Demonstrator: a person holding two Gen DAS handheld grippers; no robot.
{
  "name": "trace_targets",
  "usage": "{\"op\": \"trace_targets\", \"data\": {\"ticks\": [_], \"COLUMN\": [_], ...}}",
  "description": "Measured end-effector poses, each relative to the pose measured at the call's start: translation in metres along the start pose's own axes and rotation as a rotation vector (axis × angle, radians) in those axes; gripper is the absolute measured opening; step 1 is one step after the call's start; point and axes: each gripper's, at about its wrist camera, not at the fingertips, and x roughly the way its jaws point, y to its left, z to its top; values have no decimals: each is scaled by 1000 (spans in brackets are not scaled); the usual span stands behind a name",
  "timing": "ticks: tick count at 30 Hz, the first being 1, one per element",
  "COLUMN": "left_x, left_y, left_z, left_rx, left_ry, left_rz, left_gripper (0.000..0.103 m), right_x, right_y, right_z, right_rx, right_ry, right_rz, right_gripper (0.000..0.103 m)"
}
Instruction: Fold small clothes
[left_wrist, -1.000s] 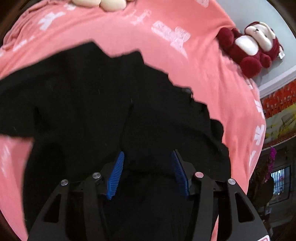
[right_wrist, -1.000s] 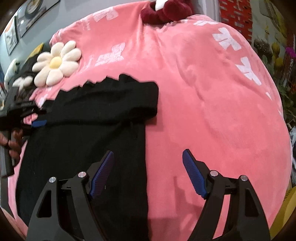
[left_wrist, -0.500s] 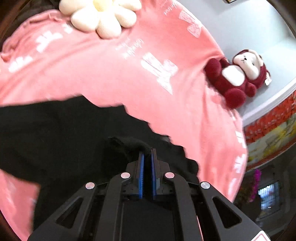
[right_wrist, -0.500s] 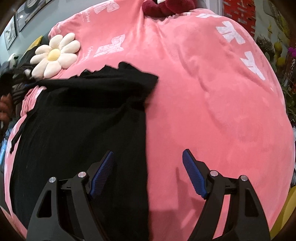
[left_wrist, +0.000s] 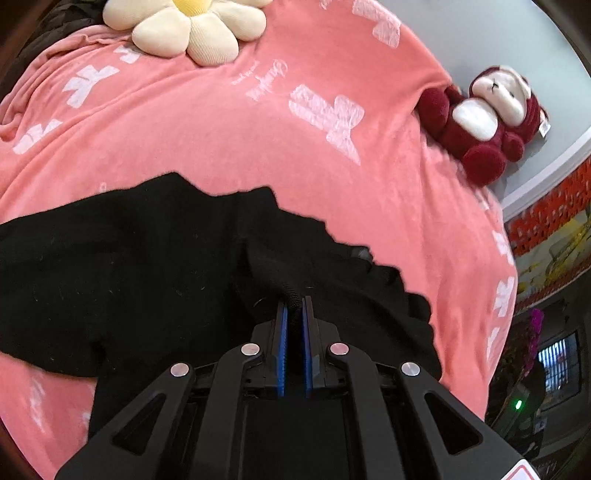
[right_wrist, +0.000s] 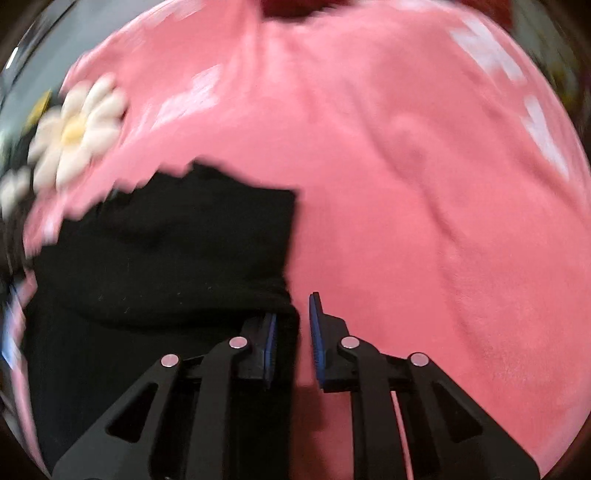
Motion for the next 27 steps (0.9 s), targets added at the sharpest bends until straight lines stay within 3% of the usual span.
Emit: {"op": "trace_targets", "data": {"ticks": [1, 4, 6, 9, 11, 12, 14, 18, 19, 20, 21, 23, 25, 27], "left_x": [6, 23, 24, 21, 20, 20, 20, 20, 20, 21, 20, 21, 21, 21], "left_y": [0, 2, 7, 14, 17, 17, 17, 17, 18, 18, 19, 19, 17, 14], "left_z": [-4, -21, -29, -29, -30, -30, -31, -34, -34, -34, -35, -35, -35, -35], "left_rx": [14, 52, 30, 1, 4, 12, 20, 9, 10, 13, 15, 31, 58, 87], "left_ry": [25, 80, 70, 69, 73, 75, 76, 69, 67, 66, 65, 61, 55, 46], "left_rz": [12, 82, 77, 55, 51, 52, 53, 49, 48, 47, 45, 41, 42, 48], "left_gripper": [5, 5, 5, 6, 7, 7, 8, 9, 10, 10, 10, 10, 10, 10], "right_x": [9, 1, -10, -42, -49, -51, -41, 26, 48, 62, 66, 65, 39, 17], "right_y": [-4, 0, -2, -5, -4, -4, -8, -13, -13, -9, -4, 17, 28, 21], "right_z": [-5, -10, -11, -9, 3, 11, 36, 70, 71, 70, 70, 73, 79, 86], "right_rx": [3, -7, 14, 19, 37, 50, 88, 162, 188, 200, 200, 144, 105, 111], "right_ry": [38, 15, 7, -68, -81, -91, -103, 38, 90, 126, 138, 119, 5, -114], "right_rz": [5, -2, 9, 71, 128, 169, 244, 190, 196, 231, 252, 302, 320, 273], "right_gripper": [18, 26, 36, 39, 65, 68, 78, 81, 77, 58, 47, 6, 5, 5]}}
